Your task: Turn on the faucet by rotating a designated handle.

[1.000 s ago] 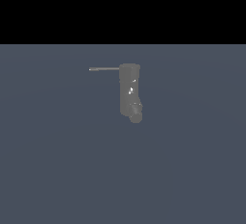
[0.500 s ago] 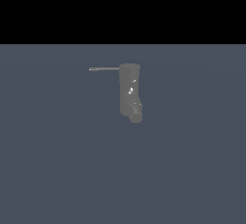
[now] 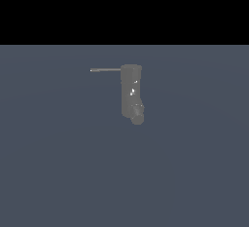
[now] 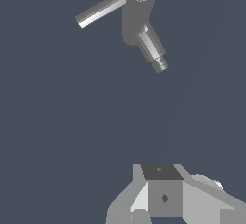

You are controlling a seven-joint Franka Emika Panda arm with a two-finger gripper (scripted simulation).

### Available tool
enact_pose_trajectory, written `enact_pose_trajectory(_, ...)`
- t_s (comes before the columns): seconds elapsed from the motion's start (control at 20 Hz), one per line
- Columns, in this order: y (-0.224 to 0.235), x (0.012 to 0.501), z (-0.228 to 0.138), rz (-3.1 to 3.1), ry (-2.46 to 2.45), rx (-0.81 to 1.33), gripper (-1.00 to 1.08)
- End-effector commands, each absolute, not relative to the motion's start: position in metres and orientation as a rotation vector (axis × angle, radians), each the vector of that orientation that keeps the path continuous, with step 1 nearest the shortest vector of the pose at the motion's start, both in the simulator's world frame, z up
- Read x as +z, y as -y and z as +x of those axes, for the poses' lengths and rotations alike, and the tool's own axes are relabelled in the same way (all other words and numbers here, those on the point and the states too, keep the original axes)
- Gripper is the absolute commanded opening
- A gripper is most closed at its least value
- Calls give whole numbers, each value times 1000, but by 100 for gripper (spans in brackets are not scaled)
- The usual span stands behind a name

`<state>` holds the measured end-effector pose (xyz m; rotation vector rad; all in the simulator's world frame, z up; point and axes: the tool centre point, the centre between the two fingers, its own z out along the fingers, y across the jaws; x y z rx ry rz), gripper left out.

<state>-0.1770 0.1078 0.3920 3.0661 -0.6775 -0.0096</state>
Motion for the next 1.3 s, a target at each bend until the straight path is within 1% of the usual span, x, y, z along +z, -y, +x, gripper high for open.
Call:
enact_pose_trajectory(0.0, -116, 382, -164, 3049, 760, -10, -100)
enact_pose_trajectory(0.6, -142, 336, -99, 2939, 1126, -10, -100)
enact_pose_trajectory(1.25, -150, 288, -27, 2772, 1492, -8, -100)
